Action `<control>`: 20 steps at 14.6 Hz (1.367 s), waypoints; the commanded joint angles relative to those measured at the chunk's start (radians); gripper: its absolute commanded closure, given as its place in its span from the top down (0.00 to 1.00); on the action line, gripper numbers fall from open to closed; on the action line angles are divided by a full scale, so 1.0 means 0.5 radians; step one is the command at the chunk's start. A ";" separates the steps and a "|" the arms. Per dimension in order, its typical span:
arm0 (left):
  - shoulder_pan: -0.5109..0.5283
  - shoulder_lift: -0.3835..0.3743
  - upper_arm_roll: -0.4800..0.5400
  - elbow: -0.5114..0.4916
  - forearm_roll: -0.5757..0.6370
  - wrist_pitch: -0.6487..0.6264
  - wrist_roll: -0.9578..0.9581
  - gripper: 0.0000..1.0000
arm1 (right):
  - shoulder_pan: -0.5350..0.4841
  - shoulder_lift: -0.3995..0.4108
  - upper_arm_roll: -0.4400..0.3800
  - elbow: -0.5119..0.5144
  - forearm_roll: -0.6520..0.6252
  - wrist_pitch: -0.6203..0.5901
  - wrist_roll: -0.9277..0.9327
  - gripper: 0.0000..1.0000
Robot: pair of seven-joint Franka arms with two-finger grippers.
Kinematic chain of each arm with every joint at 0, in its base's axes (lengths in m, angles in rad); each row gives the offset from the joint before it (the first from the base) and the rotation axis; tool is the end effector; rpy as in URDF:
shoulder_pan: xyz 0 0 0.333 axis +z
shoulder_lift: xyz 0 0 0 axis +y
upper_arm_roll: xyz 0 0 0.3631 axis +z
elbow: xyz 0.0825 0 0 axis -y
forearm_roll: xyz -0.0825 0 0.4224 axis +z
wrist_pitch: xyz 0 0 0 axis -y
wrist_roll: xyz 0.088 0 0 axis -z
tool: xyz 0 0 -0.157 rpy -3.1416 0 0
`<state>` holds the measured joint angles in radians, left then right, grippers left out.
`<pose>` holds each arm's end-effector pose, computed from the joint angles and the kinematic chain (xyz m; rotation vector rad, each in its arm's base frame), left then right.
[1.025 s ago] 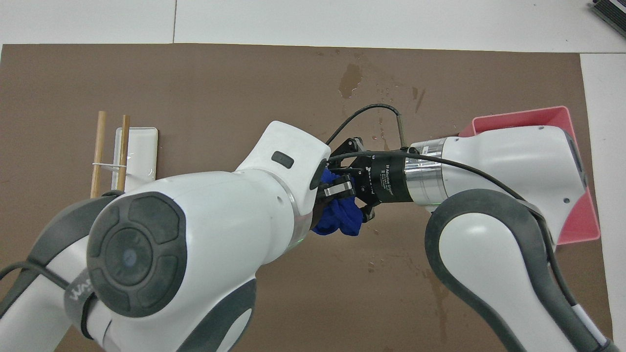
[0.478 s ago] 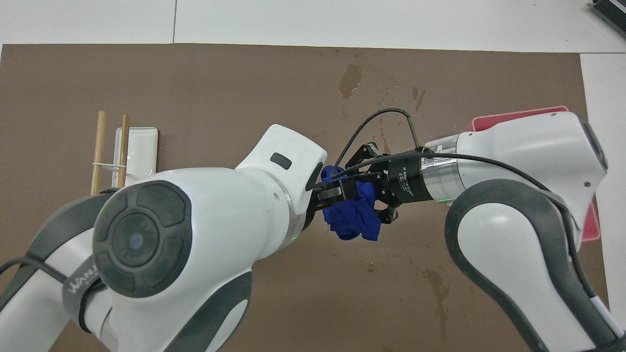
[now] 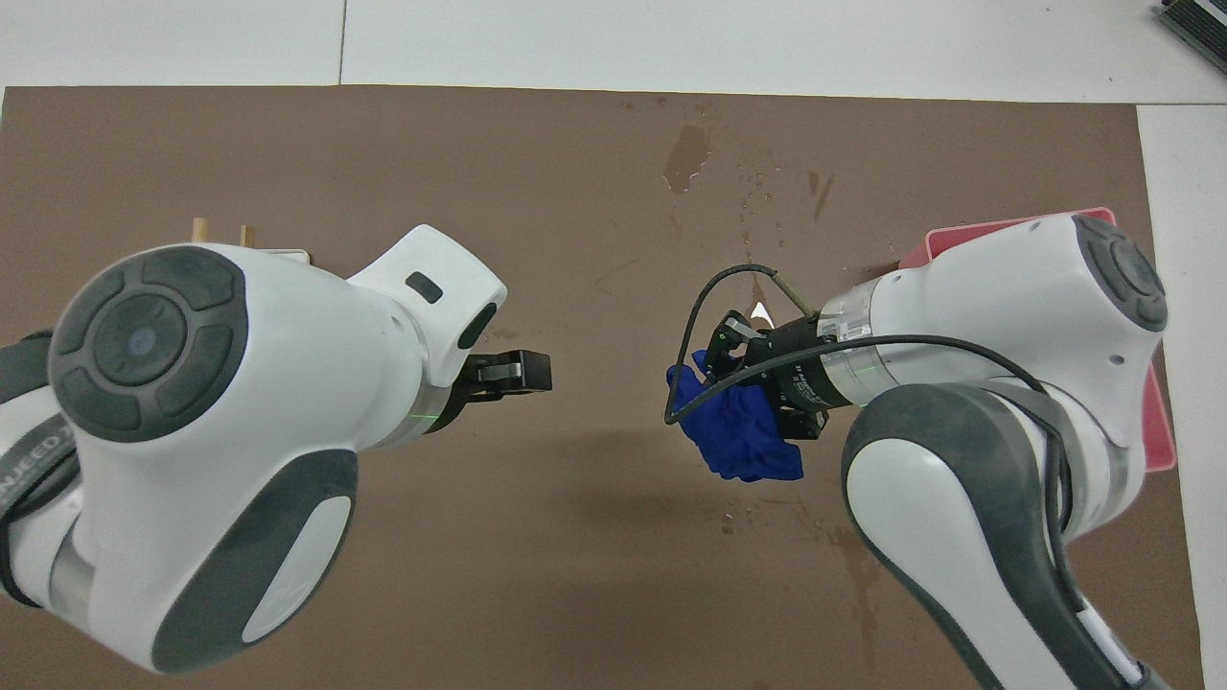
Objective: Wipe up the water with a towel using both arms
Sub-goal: 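Release the cloth with the left gripper and withdraw it toward the tray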
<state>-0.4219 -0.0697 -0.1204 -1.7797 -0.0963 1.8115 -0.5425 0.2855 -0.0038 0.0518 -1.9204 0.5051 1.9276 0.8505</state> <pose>0.4982 -0.3172 0.5770 3.0148 0.0276 0.0634 0.5486 0.2521 0.4885 -2.5607 0.9208 0.3550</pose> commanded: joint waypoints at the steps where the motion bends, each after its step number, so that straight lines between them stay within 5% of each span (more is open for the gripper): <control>1: 0.217 -0.115 -0.014 -0.150 0.067 -0.079 0.344 1.00 | -0.062 -0.020 0.010 -0.049 -0.187 0.010 -0.445 0.00; 8: 0.837 -0.100 -0.011 0.012 0.094 -0.269 1.284 1.00 | -0.188 0.280 0.010 -0.159 -0.412 0.439 -1.185 0.00; 16: 0.862 0.133 -0.011 0.580 0.177 -0.573 1.294 1.00 | -0.163 0.651 0.016 -0.267 -0.412 1.010 -1.299 0.00; 20: 0.841 0.112 -0.014 0.547 0.171 -0.595 1.272 1.00 | -0.102 0.839 0.016 -0.194 -0.412 1.216 -1.370 0.00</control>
<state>0.0074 -0.0231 -0.1237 -1.5265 -0.0249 1.5472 0.1006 0.2283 0.3603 0.0566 -2.0531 0.3200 2.4940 0.1857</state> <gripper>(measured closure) 0.000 0.859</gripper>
